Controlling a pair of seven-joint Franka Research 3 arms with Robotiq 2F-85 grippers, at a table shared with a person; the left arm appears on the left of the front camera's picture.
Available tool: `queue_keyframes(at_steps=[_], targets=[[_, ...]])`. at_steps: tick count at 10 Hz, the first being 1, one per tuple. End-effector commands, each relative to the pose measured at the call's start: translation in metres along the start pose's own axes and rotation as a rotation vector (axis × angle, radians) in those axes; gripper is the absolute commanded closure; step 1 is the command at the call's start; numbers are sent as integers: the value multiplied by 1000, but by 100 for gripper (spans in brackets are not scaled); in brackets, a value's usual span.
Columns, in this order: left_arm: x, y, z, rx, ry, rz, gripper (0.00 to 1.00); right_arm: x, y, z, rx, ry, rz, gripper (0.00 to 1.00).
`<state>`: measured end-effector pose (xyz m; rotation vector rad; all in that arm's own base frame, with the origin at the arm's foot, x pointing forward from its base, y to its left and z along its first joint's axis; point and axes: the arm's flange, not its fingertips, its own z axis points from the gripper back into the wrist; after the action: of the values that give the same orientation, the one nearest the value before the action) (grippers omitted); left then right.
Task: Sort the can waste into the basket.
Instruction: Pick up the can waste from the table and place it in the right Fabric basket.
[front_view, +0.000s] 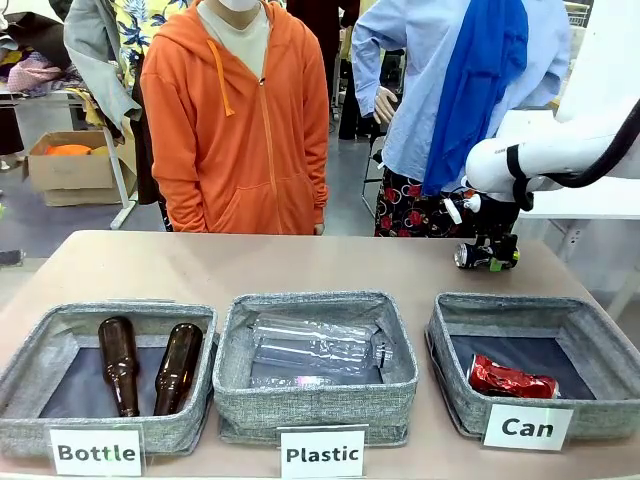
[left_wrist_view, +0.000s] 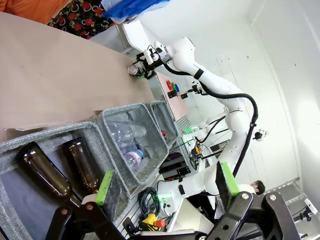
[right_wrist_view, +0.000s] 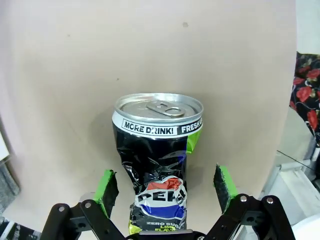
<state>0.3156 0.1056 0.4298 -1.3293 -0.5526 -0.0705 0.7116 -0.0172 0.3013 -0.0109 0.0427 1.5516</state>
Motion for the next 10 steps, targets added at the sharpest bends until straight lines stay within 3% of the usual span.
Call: queue_keyframes(at_steps=[1, 2, 4, 6, 7, 8, 10], targets=[[-1, -3, 2, -6, 9, 8, 0, 3, -11, 6, 30, 20, -41, 18], [-1, -3, 2, -6, 9, 8, 0, 3, -10, 6, 53, 5, -36, 60], [-1, -3, 2, -6, 9, 8, 0, 4, -10, 6, 69, 4, -49, 100], [-1, -3, 2, -6, 9, 8, 0, 4, -10, 5, 85, 4, -47, 100], [-1, -3, 2, -6, 9, 8, 0, 5, -10, 5, 89, 6, -53, 95], [-1, -3, 2, -6, 9, 8, 0, 6, -10, 5, 90, 6, -56, 100], [-1, -3, 2, -6, 9, 8, 0, 6, -7, 9, 91, 3, -51, 100]])
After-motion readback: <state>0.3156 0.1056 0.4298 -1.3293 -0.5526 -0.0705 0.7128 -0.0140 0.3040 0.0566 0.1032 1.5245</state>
